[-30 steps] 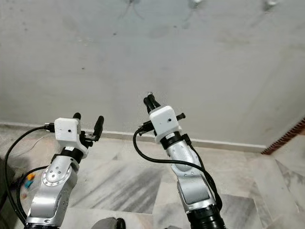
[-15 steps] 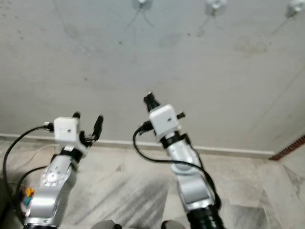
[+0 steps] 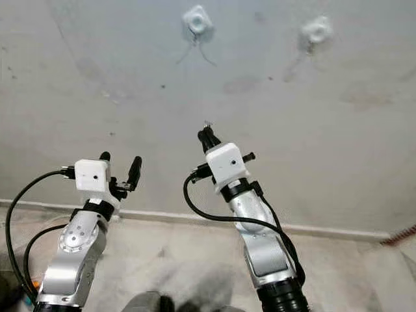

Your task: Hang keys on a hook

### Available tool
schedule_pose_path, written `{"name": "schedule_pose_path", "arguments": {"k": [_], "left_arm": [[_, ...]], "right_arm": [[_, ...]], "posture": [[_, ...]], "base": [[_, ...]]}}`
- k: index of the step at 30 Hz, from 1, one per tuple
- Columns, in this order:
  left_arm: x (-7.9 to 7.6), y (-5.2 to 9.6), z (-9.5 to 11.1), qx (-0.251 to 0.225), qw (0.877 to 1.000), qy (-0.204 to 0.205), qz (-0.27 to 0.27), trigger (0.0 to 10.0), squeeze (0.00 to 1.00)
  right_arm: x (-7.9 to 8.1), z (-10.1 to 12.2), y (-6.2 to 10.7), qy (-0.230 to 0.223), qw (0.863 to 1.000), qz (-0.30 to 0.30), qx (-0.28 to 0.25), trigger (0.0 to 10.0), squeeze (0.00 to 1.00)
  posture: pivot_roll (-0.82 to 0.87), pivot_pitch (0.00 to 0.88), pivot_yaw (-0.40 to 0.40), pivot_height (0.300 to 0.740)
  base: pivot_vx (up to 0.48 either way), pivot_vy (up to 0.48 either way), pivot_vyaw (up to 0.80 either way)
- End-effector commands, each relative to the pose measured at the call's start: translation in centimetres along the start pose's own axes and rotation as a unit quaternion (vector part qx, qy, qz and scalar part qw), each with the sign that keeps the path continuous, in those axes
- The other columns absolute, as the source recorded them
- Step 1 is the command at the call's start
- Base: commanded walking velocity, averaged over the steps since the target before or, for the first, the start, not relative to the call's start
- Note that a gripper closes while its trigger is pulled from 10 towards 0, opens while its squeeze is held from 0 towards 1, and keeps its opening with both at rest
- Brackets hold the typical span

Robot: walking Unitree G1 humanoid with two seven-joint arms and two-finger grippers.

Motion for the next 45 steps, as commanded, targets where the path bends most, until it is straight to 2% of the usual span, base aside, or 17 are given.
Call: {"name": "schedule_pose_path", "arguments": {"k": [1, 16, 32, 38, 42, 45], "left_arm": [[0.3, 0.1, -0.2, 0.005, 1.0, 0.003, 0.007, 10.0, 0.0], [0.2, 0.2, 0.0, -0.004, 1.0, -0.011, 0.008, 10.0, 0.0], [0.4, 0.2, -0.1, -0.003, 1.0, -0.012, 0.008, 10.0, 0.0], [0.3, 0.2, -0.1, -0.004, 1.0, -0.004, 0.006, 10.0, 0.0], [0.1, 0.9, -1.7, 0.02, 1.0, -0.017, -0.008, 10.0, 0.0], [0.6, 1.9, -4.2, 0.056, 0.998, -0.04, -0.006, 10.0, 0.0]], "right_arm": [[0.4, 0.4, -0.1, 0.001, 1.0, 0.007, -0.008, 10.0, 0.0], [0.5, 0.4, -0.2, -0.001, 1.0, 0.009, -0.009, 10.0, 0.0], [0.8, 0.3, -0.1, -0.003, 1.0, 0.015, -0.007, 10.0, 0.0], [0.9, 0.2, 0.0, -0.005, 1.0, 0.016, -0.007, 10.0, 0.0], [1.1, 0.1, 0.1, -0.011, 1.0, 0.021, -0.005, 10.0, 0.0], [1.4, 0.3, 0.2, -0.024, 0.999, 0.029, -0.012, 10.0, 0.0]], "posture": [[0.04, 0.166, 0.014, 0.74], [0.04, 0.17, 0.013, 0.74], [0.04, 0.166, 0.015, 0.74], [0.04, 0.168, 0.017, 0.74], [0.04, 0.168, 0.018, 0.74], [0.04, 0.169, 0.02, 0.74]], "base": [[0.277, 0.0, 0.0], [0.0, 0.0, 0.0], [0.0, -0.373, 0.0], [0.0, 0.0, 0.0], [0.0, 0.0, 0.0], [0.0, 0.0, 0.0]]}}
Point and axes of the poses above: a point about 5 cm out from each wrist's last joint towards the gripper, its own y axis pointing back from the gripper into the wrist, its own z axis along the axis of the wrist's last joint, x = y × z, the point moved 3 cm from there along -y, pointing out of the wrist towards the gripper, and after that the axes turned 12 degrees about -y, right-handed, at the moved point
